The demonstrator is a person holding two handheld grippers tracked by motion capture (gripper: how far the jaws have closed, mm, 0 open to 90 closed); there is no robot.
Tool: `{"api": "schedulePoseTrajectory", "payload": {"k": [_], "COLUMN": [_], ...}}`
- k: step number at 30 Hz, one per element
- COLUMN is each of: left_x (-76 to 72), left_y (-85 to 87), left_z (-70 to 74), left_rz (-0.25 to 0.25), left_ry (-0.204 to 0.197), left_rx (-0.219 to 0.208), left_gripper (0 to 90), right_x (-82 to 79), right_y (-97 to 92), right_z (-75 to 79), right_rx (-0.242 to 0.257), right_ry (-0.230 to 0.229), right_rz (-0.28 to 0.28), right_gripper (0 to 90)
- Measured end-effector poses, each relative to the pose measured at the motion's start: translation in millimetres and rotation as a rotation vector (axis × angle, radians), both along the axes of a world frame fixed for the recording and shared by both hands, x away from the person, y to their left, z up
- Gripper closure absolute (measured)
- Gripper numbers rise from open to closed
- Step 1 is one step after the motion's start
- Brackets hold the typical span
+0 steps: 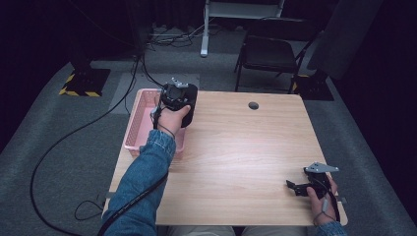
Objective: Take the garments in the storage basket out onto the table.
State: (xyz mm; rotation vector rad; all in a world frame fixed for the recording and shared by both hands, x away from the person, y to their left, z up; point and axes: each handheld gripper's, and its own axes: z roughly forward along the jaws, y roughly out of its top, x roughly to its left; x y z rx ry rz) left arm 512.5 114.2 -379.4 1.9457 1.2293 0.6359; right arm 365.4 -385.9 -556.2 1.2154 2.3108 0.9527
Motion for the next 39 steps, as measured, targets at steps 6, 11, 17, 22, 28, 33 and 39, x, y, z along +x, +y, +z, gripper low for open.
{"api": "schedulePoseTrajectory", "payload": {"k": [6, 11, 17, 22, 28, 33, 39], "left_x": [-0.2, -0.2, -0.4, 0.2, 1.1, 1.6, 2.8], "left_y": [-11.4, -19.5, -30.5, -40.2, -50.5, -59.6, -69.6], "left_z": [5.6, 11.0, 15.7, 16.8, 17.1, 17.5, 13.4], "left_rz": [-0.014, -0.026, -0.042, -0.059, -0.072, -0.078, -0.091], "left_ry": [-0.013, -0.027, -0.047, -0.052, -0.063, -0.075, -0.07], "left_rx": [-0.012, -0.054, -0.08, -0.092, -0.112, -0.114, -0.126], "left_gripper": [40.6, 40.5, 40.4, 40.2, 40.1, 40.1, 40.0], "right_x": [0.0, 0.2, 0.2, 0.2, 0.2, 0.2, 0.2], "right_y": [0.0, 0.2, 0.2, 0.2, 0.2, 0.2, 0.1], "right_z": [0.0, 0.0, 0.0, 0.0, 0.0, 0.0, 0.0], "right_rx": [0.0, 0.002, 0.002, 0.002, 0.002, 0.002, 0.001], "right_ry": [0.0, 0.001, 0.001, 0.0, 0.0, 0.0, 0.0], "right_rz": [0.0, 0.0, 0.0, 0.001, 0.001, 0.001, 0.002], "right_gripper": [0.1, 0.1, 0.2, 0.2, 0.1, 0.1, 0.2]}}
